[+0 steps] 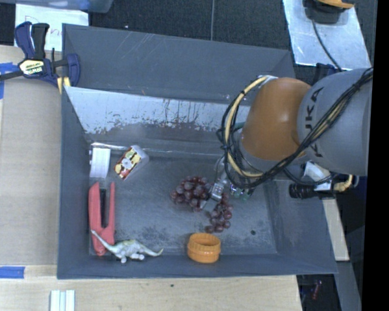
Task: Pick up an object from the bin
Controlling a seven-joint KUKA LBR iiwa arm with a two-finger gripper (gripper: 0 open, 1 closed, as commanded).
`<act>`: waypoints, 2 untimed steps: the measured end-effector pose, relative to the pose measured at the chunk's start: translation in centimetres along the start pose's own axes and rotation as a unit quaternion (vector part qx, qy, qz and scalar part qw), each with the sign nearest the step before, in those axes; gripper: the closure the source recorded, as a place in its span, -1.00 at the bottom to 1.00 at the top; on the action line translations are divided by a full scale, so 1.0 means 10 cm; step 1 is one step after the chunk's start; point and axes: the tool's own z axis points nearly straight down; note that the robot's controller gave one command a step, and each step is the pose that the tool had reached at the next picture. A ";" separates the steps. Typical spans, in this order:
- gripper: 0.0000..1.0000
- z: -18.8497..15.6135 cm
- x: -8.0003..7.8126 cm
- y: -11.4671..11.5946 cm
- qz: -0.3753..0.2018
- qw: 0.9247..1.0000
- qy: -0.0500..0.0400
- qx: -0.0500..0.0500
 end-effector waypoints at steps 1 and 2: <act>-1.00 0.65 -0.29 0.05 -0.019 1.000 -0.003 -0.002; 1.00 0.65 -0.05 0.25 0.097 0.995 -0.003 -0.003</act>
Offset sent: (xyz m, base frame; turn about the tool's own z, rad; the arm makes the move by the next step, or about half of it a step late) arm 0.0142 0.0205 -0.0666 0.1966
